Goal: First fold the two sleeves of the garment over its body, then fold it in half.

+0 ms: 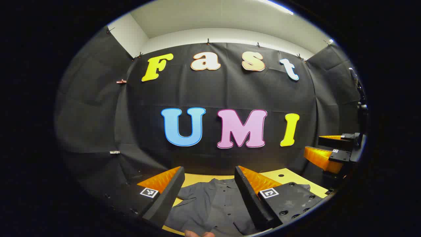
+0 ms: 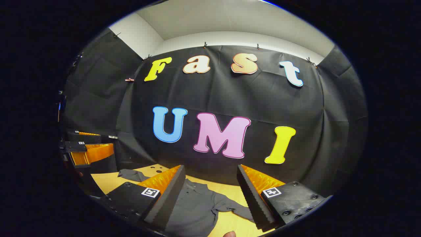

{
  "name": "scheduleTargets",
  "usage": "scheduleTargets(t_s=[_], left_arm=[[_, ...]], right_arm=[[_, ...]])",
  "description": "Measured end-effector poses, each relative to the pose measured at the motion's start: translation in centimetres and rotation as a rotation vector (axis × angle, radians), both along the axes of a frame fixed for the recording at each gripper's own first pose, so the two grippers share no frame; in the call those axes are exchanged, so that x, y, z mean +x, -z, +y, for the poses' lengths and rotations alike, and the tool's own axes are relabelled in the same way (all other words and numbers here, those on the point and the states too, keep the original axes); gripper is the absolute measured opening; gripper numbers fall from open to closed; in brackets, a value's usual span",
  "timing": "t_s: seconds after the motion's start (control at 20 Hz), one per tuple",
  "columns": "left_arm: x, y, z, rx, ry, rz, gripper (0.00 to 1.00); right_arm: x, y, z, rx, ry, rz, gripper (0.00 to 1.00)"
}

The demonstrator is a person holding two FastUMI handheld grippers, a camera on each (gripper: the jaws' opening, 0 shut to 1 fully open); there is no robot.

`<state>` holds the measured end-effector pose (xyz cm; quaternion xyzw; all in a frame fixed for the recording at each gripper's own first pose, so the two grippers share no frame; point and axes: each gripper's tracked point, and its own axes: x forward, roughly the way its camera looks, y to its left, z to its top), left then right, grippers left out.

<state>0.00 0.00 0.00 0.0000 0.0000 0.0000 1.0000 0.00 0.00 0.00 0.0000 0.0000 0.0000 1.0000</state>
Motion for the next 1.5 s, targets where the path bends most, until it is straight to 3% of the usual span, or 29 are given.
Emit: scheduleTargets(t_s=[0.3, 0.5, 0.7, 0.95, 1.5], left_arm=[[4.4, 0.4, -3.3, 0.034, 0.069, -0.012, 0.96], [7.4, 1.6, -6.3, 0.059, 0.101, 0.001, 0.96], [9.6, 3.5, -8.2, 0.055, 0.095, 0.050, 0.96], [11.0, 5.6, -9.5, 0.076, 0.081, 0.088, 0.96], [12.9, 7.3, -9.9, 0.075, 0.074, 0.119, 0.97]], right_arm=[[0.3, 1.1, -4.8, -0.031, 0.118, 0.039, 0.97], [1.9, 5.1, -10.3, -0.014, 0.189, 0.132, 0.97], [4.1, 11.4, -15.5, 0.042, 0.224, 0.237, 0.98], [5.4, 20.6, -20.3, 0.029, 0.250, 0.404, 0.97], [5.9, 39.6, -26.2, 0.170, 0.351, 0.727, 0.98]])
